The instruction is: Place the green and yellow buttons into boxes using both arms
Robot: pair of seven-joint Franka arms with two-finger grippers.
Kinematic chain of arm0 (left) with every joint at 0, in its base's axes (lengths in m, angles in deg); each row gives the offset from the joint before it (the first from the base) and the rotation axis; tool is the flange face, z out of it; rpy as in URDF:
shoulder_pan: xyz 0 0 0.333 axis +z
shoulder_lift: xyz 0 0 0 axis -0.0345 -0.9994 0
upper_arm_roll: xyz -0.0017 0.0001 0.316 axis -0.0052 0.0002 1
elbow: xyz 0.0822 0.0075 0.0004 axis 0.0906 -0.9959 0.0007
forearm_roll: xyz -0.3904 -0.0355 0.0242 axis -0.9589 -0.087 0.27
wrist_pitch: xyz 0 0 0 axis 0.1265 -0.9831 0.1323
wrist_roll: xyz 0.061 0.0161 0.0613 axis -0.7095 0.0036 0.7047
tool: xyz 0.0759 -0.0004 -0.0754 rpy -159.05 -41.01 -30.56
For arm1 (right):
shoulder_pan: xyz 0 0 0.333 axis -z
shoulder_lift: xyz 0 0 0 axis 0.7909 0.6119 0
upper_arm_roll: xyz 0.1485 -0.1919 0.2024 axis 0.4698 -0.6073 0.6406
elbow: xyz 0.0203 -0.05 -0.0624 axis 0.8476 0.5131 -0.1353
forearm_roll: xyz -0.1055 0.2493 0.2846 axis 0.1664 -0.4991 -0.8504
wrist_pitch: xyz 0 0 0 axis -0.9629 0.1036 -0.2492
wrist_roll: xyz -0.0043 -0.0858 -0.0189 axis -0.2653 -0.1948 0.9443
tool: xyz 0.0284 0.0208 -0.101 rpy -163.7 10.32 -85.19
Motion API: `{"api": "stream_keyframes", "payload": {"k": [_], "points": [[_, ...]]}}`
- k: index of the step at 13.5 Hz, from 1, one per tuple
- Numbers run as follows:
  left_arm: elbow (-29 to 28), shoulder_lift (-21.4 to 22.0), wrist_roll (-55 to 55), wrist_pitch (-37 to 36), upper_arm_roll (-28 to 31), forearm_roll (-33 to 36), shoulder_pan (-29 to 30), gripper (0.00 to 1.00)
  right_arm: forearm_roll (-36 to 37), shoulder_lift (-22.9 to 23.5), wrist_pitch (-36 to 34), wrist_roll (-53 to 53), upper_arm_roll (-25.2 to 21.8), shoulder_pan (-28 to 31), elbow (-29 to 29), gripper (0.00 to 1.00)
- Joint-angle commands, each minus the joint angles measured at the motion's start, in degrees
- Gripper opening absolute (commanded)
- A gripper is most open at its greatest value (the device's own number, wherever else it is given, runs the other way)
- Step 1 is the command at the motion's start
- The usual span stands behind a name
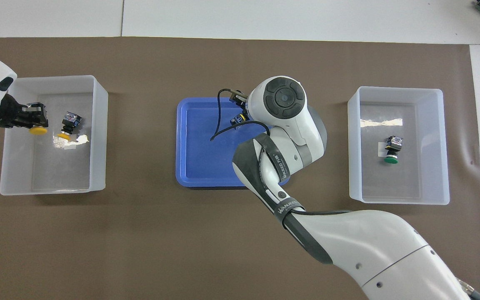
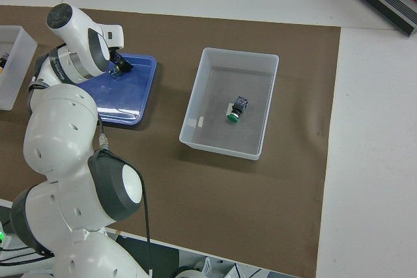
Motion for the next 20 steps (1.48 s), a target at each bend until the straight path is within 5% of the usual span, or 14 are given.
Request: {"api": "stream_keyframes", "payload": {"k": [1, 10, 18, 19, 20], "points": [[-10.4, 4.4, -2.6, 8.8, -0.2, -1.1, 1.1, 0.0, 0.3, 2.6, 2.2, -0.6, 0.3, -0.2, -2.0, 1.0], [-17.8, 2.7, -9.9, 20.5, -0.1, -1.1, 5.3, 0.0, -0.8, 2.0, 2.5, 5.3, 1.6, 0.2, 3.3, 1.0], [-17.7, -1.2, -9.9, 25.1, -0.1, -1.1, 4.9, 0.0, -0.9, 1.5, 2.7, 4.7, 2.1, -0.5, 2.7, 0.98], [-17.3, -1.3, -9.8, 24.7, -0.1, -1.0, 4.4, 0.03, -0.9, 1.3, 2.7, 4.8, 2.2, -0.1, 2.3, 0.99], [-17.1, -1.4, -9.7, 24.7, -0.1, -1.1, 4.1, 0.26, -0.9, 1.2, 3.4, 4.8, 2.2, -0.2, 2.5, 1.0]]}}
